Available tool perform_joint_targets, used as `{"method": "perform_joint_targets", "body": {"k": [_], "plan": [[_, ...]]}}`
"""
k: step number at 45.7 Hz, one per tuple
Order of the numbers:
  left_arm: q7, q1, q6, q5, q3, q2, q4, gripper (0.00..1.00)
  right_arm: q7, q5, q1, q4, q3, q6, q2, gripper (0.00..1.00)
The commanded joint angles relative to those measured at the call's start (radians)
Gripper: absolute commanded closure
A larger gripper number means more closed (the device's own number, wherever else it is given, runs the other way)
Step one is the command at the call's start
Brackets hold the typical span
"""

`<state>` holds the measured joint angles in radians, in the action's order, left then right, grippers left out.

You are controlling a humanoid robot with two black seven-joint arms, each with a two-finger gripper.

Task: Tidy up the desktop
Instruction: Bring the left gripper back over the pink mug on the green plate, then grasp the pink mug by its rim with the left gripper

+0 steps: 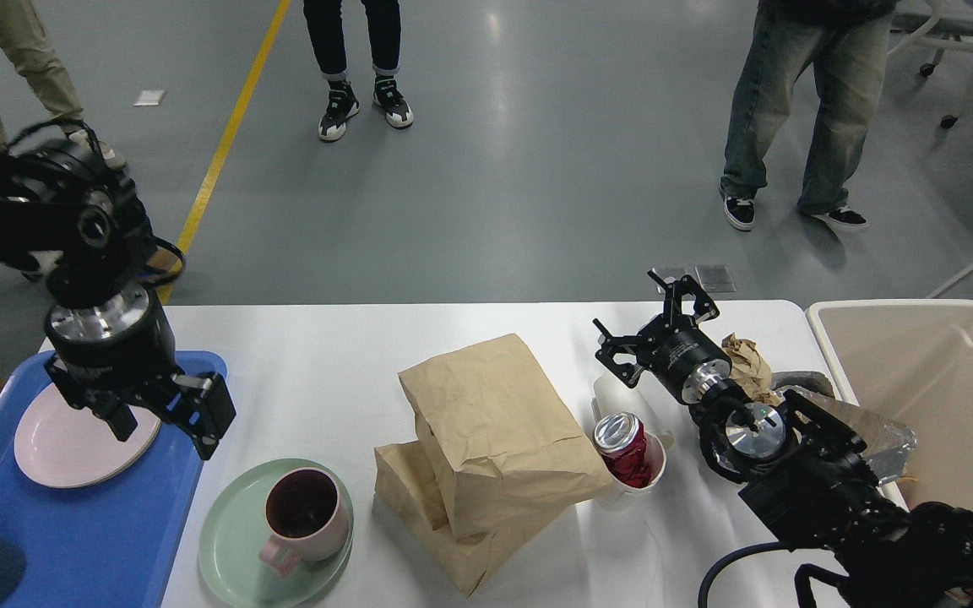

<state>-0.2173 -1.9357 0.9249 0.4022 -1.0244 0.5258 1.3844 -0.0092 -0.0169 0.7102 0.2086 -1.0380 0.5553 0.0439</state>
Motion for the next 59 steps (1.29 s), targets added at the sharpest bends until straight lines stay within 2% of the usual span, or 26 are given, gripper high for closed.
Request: {"method": "perform_joint_targets", "body": {"k": [1,12,28,35,59], "plan": [[-0.06,0.093,-0.057,0.076,0.073,-0.001,-0.002,0.13,0.0,0.0,0.0,0.0,-0.001,0.0,0.001,0.0],[-0.097,0.199,-0.184,0.086,0.11,-0.024,-0.019,0.13,0.0,0.0,0.0,0.0,-0.001,0.0,-0.001,0.0],[-0.1,0.339,-0.34,0.087,0.167,-0.035,-0.031,0.13,0.0,0.0,0.0,0.0,-0.001,0.0,-0.001,0.0],[-0.099,0.386,-0.373,0.087,0.188,-0.067,-0.059,0.13,0.0,0.0,0.0,0.0,-0.001,0.0,0.001,0.0],[-0.094,0.503,-0.463,0.118,0.242,-0.069,-0.082,0.13,0.0,0.0,0.0,0.0,-0.001,0.0,-0.001,0.0]]}}
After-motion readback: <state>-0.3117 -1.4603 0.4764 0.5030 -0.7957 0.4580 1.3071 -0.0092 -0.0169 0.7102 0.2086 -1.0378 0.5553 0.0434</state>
